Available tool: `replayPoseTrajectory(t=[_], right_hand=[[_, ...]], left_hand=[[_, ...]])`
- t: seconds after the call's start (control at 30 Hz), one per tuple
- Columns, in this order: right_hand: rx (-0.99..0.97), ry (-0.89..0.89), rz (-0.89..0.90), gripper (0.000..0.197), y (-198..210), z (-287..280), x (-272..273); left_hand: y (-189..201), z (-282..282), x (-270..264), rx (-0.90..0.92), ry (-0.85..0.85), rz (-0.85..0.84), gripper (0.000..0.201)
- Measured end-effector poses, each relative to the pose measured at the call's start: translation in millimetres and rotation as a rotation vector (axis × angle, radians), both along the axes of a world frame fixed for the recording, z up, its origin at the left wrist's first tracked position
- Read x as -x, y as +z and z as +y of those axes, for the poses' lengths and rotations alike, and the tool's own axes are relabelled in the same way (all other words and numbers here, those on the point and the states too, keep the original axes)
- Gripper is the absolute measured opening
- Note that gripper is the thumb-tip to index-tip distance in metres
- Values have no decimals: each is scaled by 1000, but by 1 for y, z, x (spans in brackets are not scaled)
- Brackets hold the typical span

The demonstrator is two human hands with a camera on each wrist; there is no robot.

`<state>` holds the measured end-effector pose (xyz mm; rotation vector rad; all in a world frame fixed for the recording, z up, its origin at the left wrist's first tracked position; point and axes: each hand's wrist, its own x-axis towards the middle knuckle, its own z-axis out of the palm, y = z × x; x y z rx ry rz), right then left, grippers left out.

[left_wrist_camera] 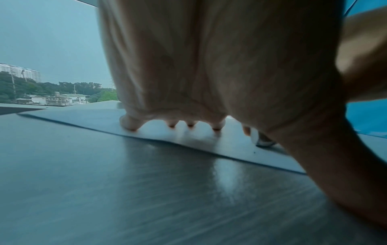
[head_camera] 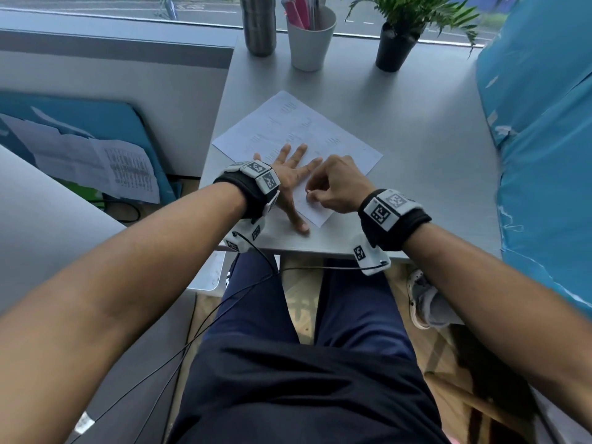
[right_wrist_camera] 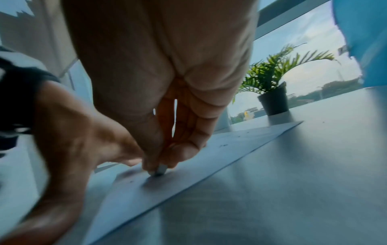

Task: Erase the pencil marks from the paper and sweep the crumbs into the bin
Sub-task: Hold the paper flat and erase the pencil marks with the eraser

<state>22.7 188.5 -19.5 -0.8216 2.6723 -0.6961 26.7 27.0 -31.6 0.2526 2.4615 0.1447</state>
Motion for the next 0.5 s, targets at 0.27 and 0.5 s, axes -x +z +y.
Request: replayPoseTrajectory(t=[0.27,0.5], right_hand=[[13,-13,-13,6,4,-1,3],[-22,-17,-56,7,7,20,9]], left_hand=[[1,1,0,10,-12,4,159],[-3,-1,2,28,-37,25,157]])
